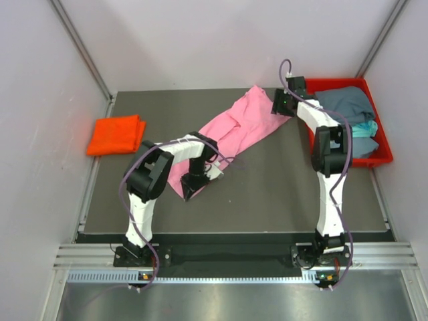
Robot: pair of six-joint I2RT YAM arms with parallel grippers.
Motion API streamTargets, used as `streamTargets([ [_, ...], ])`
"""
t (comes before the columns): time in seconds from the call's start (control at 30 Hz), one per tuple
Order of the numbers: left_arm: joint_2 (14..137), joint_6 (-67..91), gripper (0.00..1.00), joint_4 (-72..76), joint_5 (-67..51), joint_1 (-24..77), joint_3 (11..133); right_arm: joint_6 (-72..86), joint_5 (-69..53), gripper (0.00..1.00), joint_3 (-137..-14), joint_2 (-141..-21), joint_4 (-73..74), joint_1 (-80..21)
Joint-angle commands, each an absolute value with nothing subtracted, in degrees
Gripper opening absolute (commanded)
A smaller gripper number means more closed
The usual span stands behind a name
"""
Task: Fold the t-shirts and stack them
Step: Fold the tshirt
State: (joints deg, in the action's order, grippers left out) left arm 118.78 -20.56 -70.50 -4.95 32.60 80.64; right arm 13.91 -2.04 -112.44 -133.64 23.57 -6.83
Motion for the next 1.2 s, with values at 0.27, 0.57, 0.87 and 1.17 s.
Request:
streamTargets([
  [0.27, 119.1, -25.3, 0.0, -77.5, -13.8, 38.2, 82.3, 13.4, -2.1, 0.64, -107.0, -126.4, 25.1, -5.5],
  [0.57, 117.0, -25.0, 0.0, -79.5, -14.2, 40.9, 83.1, 14.3, -2.8, 0.6, -113.5, -133.9, 24.4, -5.7],
  [0.87, 116.5, -24.2, 0.0, -79.7, -13.0, 43.0, 86.2, 17.1, -5.4, 0.23, -115.2, -137.3, 24.4, -5.3],
  [1.17, 117.8, -23.0, 0.0, -80.0, -15.1, 50.2, 92.5, 18.8, -6.7, 0.12, -124.0, -142.1, 21.9, -5.5],
])
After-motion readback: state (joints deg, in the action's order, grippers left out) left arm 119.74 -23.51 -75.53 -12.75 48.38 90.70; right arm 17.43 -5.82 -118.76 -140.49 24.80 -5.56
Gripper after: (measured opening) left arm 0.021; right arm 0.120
